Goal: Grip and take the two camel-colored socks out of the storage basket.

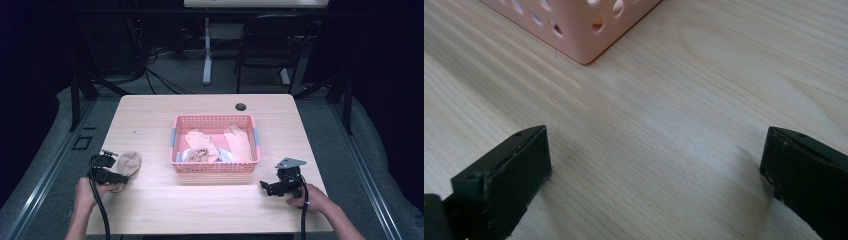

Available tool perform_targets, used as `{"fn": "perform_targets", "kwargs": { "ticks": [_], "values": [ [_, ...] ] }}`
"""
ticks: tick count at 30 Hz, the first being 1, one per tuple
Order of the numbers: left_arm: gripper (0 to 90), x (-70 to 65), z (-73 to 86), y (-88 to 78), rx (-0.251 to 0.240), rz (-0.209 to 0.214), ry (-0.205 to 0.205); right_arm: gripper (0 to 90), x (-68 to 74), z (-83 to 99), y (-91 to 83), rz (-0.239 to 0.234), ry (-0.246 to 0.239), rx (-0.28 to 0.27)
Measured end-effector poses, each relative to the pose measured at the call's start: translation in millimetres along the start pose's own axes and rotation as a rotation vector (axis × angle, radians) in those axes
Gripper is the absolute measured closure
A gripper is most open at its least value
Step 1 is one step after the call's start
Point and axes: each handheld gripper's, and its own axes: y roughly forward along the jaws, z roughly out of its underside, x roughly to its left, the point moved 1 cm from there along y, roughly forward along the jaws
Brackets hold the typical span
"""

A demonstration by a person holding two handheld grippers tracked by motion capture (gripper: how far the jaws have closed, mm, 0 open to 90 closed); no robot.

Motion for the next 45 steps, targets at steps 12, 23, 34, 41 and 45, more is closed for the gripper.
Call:
{"fn": "perform_targets", "kwargs": {
  "ticks": [12,23,34,41,45],
  "values": [
    [13.9,-10.3,-19.7,-36.7,-0.085,-0.036,0.0,0.0,-0.3,-0.1,-0.2,-0.001,-0.003,0.003],
    [0.0,-37.2,-53.6,-70.2,-0.218,-0.077,0.059,0.0,-0.3,-0.1,-0.2,-0.001,-0.003,0.003],
    [0.0,-67.4,-91.1,-81.0,-0.283,-0.075,0.134,0.0,-0.3,-0.1,-0.2,-0.001,-0.003,0.003],
    [0.0,-91.2,-113.3,-77.7,-0.292,-0.061,0.189,0.0,-0.3,-0.1,-0.2,-0.001,-0.003,0.003],
    [0.0,-105.7,-125.8,-74.6,-0.299,-0.048,0.215,0.0,-0.3,-0.1,-0.2,-0.001,-0.003,0.003]
  ]
}}
